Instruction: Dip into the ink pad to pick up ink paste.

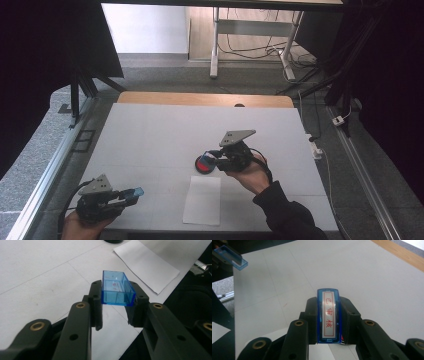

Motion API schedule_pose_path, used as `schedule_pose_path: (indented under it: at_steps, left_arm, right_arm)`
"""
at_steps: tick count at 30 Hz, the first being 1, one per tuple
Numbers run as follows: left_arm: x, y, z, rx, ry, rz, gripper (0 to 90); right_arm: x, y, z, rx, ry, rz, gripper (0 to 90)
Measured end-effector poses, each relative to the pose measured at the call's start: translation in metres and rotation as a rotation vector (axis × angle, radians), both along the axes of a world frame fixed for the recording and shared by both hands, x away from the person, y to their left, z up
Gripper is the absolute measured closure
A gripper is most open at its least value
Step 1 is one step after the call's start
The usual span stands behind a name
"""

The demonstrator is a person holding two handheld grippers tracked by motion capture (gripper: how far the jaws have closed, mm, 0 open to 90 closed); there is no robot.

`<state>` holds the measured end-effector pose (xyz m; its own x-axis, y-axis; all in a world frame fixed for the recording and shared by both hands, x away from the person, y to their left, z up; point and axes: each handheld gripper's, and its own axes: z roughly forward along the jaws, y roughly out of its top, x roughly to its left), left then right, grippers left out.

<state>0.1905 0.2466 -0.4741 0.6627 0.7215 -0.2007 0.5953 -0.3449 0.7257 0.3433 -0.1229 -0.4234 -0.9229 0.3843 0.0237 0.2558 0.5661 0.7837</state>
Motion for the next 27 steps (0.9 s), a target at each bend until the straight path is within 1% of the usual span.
schedule_pose_path:
  at_steps: [8, 11, 13, 16, 21, 25, 27]
  left_arm:
    - [0.001, -0.001, 0.000, 0.010, 0.009, 0.003, 68.6]
    - [0.001, -0.001, 0.000, 0.008, 0.009, 0.002, 68.6]
    - [0.001, -0.001, 0.000, 0.008, 0.009, 0.002, 68.6]
    - [0.001, -0.001, -0.001, 0.010, 0.009, 0.002, 68.6]
    - [0.001, -0.001, -0.001, 0.011, 0.012, 0.003, 68.6]
    - [0.001, -0.001, -0.001, 0.010, 0.017, 0.008, 68.6]
    - [0.002, -0.001, -0.001, 0.007, 0.018, 0.008, 68.6]
  right_arm:
    - [0.016, 0.008, -0.011, -0.038, 0.028, -0.031, 71.6]
    - [0.023, 0.012, -0.017, -0.067, 0.038, -0.036, 71.6]
    - [0.026, 0.014, -0.020, -0.072, 0.041, -0.035, 71.6]
    - [0.030, 0.018, -0.026, -0.105, 0.033, -0.028, 71.6]
    - [0.036, 0.021, -0.032, -0.137, 0.039, -0.036, 71.6]
    - [0.043, 0.021, -0.039, -0.134, 0.054, -0.041, 71.5]
    - [0.045, 0.022, -0.042, -0.143, 0.061, -0.050, 71.6]
